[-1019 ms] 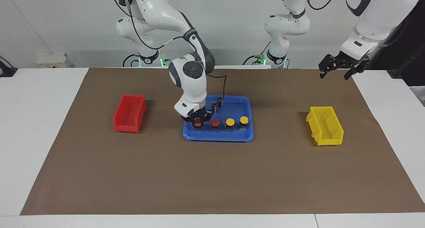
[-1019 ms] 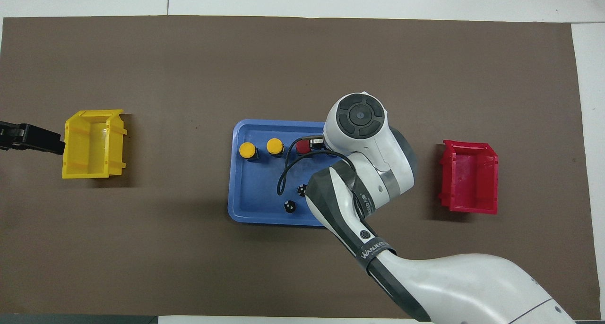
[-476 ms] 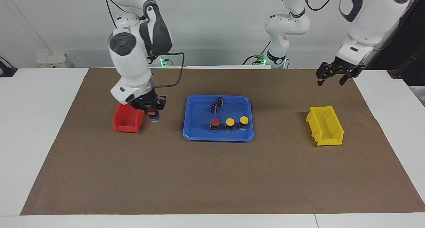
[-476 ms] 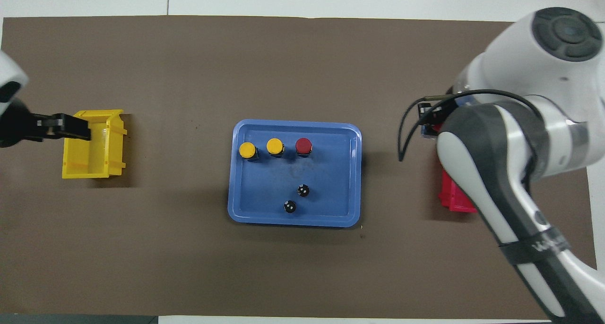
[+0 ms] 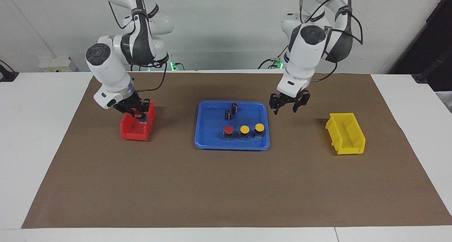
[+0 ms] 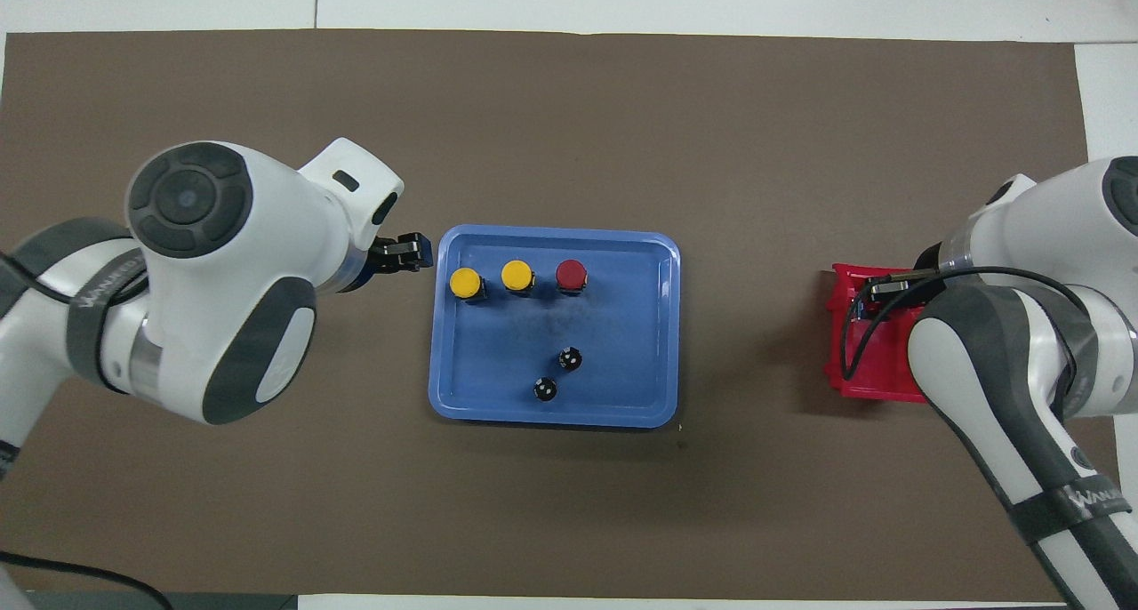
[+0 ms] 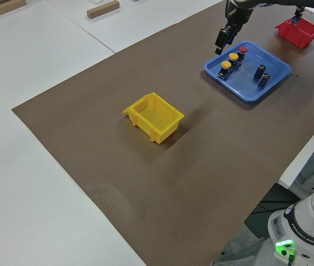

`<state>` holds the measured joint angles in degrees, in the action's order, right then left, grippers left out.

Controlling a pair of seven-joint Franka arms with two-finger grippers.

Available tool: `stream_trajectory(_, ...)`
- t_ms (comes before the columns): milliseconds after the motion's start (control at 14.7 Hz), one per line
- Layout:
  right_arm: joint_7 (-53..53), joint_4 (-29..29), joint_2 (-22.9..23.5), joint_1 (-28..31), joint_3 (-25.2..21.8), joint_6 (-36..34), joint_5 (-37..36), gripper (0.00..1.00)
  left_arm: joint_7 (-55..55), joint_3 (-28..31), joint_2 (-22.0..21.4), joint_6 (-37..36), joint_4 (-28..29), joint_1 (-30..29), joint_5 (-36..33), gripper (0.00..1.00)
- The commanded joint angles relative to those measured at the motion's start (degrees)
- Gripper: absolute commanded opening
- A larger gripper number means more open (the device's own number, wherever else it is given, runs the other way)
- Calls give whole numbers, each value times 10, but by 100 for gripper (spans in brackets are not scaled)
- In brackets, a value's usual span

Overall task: Sort red and yellow buttons by color
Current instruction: 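Grasp a yellow button with the left gripper while the right gripper withdraws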

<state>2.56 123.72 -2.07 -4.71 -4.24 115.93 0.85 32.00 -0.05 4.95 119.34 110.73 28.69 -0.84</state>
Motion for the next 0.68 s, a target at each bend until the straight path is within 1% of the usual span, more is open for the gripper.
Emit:
stream_trajectory(0,17,30,-29,12,7,8,4,22,36,9,22,58,22,29,-7,81)
stream_trajectory(136,18,56,-39,13,7,29,4,22,51,9,48,82,21,44,-7,80)
stream_trajectory(204,19,57,-40,15,7,31,4,22,52,9,54,97,25,51,-7,80)
stream_trajectory(340,23,71,-43,23,7,40,4,22,52,8,57,104,31,53,-7,80)
stream_trajectory(612,21,143,-63,23,7,137,4,23,53,8,75,123,33,66,-7,79)
